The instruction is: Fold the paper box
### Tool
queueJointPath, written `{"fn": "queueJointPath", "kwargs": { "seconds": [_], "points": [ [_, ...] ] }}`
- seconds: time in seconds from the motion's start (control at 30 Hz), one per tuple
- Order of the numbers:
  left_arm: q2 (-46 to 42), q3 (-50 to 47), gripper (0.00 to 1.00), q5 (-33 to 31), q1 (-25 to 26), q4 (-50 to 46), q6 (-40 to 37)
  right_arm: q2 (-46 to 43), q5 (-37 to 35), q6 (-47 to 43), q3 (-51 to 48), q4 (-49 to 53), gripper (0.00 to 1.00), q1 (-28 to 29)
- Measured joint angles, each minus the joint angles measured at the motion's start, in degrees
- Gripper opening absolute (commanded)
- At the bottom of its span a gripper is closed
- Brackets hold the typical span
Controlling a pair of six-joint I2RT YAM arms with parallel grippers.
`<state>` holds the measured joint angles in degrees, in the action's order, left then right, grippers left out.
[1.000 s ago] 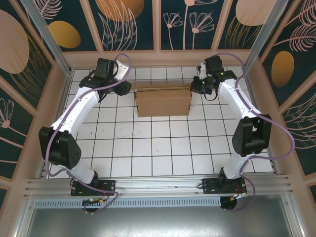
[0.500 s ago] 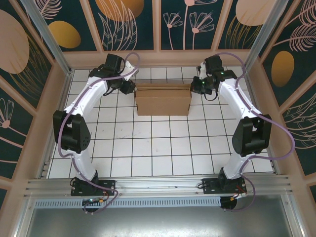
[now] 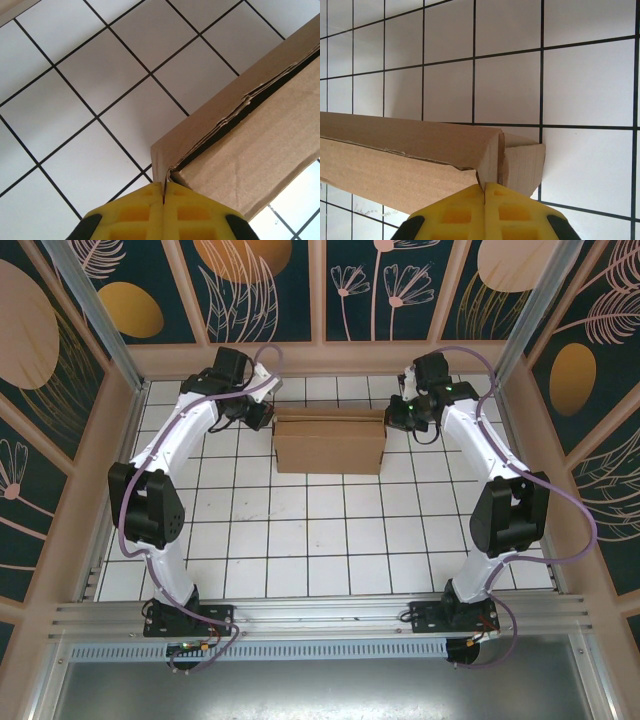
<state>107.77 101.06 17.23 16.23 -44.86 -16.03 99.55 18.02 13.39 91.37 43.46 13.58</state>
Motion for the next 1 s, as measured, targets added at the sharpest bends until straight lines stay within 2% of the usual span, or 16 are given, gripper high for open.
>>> {"fn": "queueJointPath", "kwargs": {
  "seconds": [0.43,0.63,1.0],
  "points": [
    [-0.02,-1.38,0.0,4.72,-0.55,2.62,16.39,-0.02,-0.63,0.02,0.0,-0.02,0.0,0.15],
    [0.11,-0.98,0.0,5.03,-0.55,2.36,20.5,-0.02,-1.14,0.0,-0.02,-0.02,0.0,0.35],
    [6.78,9.05,0.0,6.21,-0.7,-2.4,27.47,-0.07,-1.99,0.0,-0.15,-0.2,0.0,0.46]
  ]
}}
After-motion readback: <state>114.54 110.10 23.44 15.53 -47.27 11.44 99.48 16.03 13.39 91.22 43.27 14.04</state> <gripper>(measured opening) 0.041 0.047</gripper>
